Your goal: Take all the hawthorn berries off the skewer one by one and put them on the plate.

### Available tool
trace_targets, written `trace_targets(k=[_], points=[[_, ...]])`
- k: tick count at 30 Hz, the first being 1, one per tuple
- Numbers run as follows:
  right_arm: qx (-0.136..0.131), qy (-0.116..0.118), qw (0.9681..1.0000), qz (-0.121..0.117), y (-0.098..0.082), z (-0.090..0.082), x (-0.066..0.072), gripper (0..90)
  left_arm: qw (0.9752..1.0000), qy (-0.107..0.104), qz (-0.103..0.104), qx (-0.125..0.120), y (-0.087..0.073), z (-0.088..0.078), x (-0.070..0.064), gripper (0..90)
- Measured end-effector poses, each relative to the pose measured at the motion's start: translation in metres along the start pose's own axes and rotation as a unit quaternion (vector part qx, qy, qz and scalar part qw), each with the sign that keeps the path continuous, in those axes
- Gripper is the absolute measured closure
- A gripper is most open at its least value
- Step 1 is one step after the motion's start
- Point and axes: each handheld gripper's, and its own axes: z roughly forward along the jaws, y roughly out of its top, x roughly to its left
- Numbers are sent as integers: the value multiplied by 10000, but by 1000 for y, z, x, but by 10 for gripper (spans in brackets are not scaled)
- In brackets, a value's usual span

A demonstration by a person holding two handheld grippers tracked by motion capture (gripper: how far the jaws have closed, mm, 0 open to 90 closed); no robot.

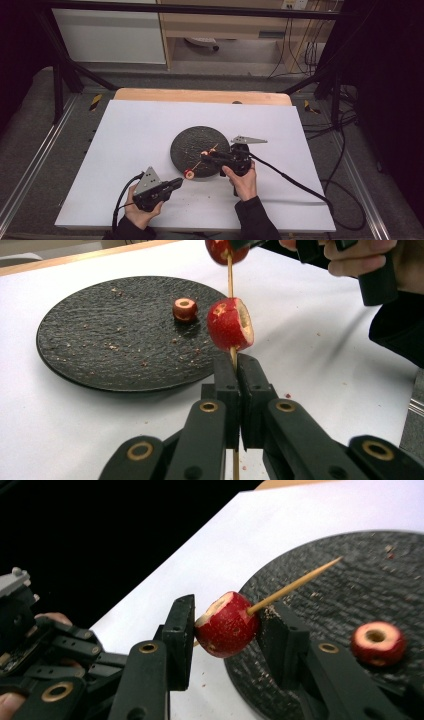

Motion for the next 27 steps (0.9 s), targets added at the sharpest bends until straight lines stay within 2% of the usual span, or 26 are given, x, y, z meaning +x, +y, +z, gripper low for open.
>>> trace_targets(k=[15,27], points=[[-229,-262,9994,-60,24,-20,-6,609,10000,-13,9,-74,0,-2,0,881],[-473,-642,9967,-143,49,-42,-18,609,10000,3,-34,-74,-1,-4,1,881]])
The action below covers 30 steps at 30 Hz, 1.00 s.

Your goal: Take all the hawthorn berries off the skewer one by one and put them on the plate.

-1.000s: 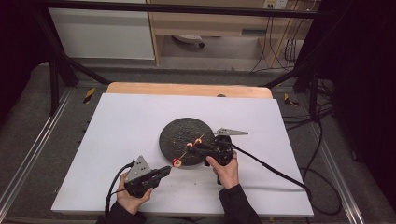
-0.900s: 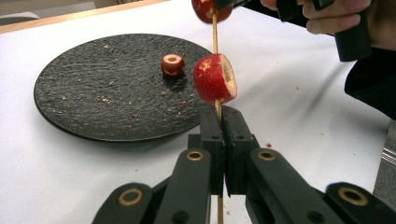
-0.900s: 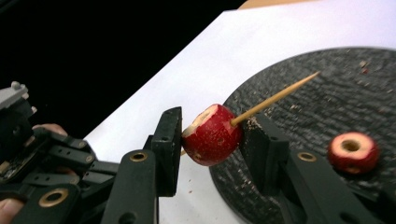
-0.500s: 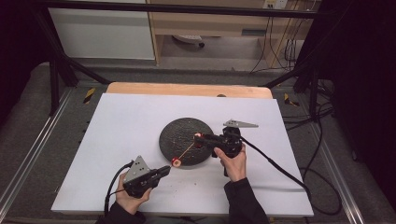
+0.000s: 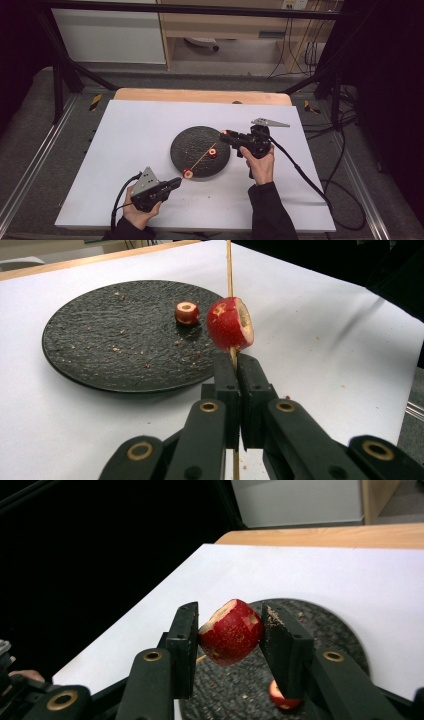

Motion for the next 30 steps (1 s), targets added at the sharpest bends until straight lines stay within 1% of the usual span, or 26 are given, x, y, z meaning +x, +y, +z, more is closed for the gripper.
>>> trace_targets(k=[5,6,9,13,18,20,21,22,24,28,29,30], points=[[-4,-103,9999,-21,5,-2,-5,609,10000,32,-53,-50,1,-3,3,881],[5,-149,9999,-34,6,-2,-7,609,9999,41,-68,-62,1,-3,4,881],[44,-191,9998,-21,6,2,-9,609,9998,82,-112,-115,2,-6,6,881],[115,-241,9996,-39,5,8,-12,609,9998,105,-120,-130,2,-7,8,881],[259,-302,9992,0,1,22,-16,609,9998,112,-143,-126,2,-7,8,881],[342,-344,9988,-20,-2,32,-19,609,9997,119,-146,-128,2,-7,8,881],[342,-344,9988,-20,-2,32,-19,609,9997,122,-150,-123,2,-7,9,881],[392,-382,9985,-26,-4,38,-21,609,9997,123,-155,-124,2,-7,9,881],[415,-409,9983,-28,-5,41,-22,609,9997,122,-160,-123,2,-7,9,881],[526,-429,9977,6,-12,55,-27,609,9997,123,-165,-126,2,-7,9,881],[526,-429,9977,6,-12,55,-27,609,9997,122,-169,-122,2,-7,9,881],[567,-436,9974,26,-15,61,-29,609,9997,125,-170,-123,2,-7,9,881]])
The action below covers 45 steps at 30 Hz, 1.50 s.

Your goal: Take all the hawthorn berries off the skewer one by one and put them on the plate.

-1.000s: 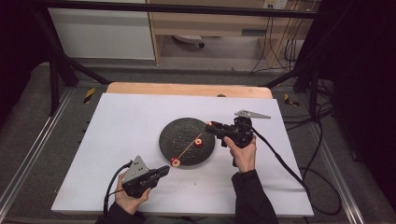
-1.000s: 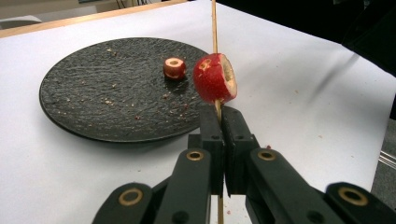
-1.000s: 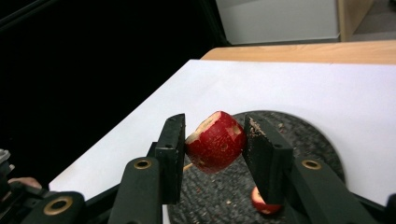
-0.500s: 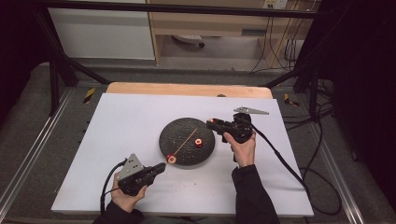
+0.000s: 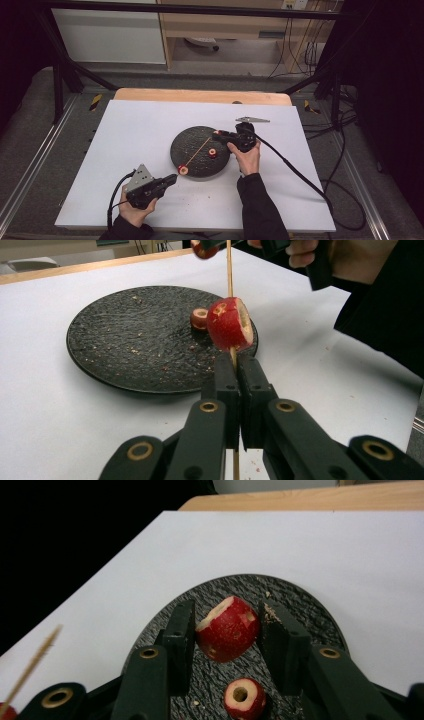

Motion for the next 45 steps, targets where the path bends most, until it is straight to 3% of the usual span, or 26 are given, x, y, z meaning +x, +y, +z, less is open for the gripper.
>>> trace_targets(k=[14,25,32,37,40,45], points=[[379,-179,9991,59,-23,38,-13,608,10000,-2,-7,36,0,1,0,881],[488,-330,9983,-27,-31,47,-17,595,10000,4,-1,60,-1,2,0,881],[346,-333,9987,-168,-24,35,-11,498,10000,10,-18,65,-1,2,0,881],[239,-215,9990,-298,-18,17,0,359,10000,18,-9,77,-1,2,0,881],[244,-129,9985,-481,-18,4,10,224,10000,28,-12,81,-1,3,0,881],[263,86,9987,-432,-21,-8,21,109,9999,50,-16,100,-1,4,1,881]])
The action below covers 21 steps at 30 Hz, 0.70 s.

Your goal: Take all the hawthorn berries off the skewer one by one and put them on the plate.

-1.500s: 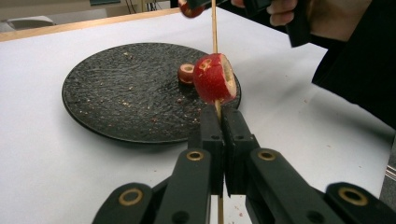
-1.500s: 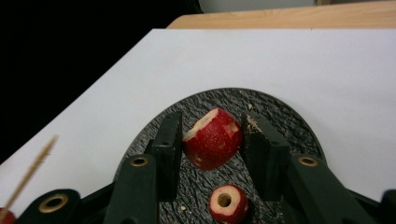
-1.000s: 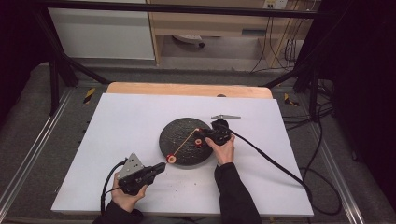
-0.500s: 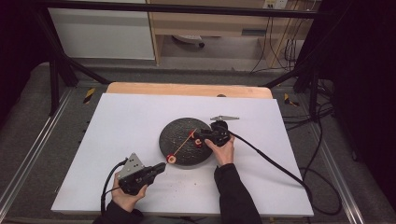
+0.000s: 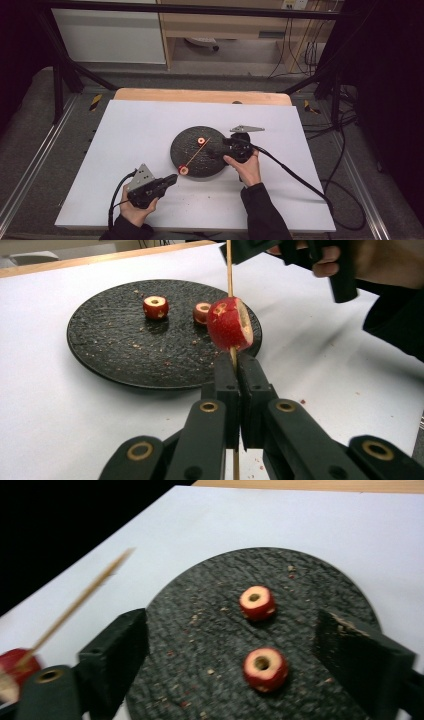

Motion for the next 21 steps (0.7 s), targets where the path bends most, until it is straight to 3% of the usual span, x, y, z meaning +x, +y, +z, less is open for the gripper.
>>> trace_targets(k=[11,21], points=[[166,218,9996,-29,-19,-14,18,33,10000,19,31,45,0,3,-2,881],[72,460,9989,48,-32,-13,32,34,9999,11,56,87,-1,7,-5,880]])
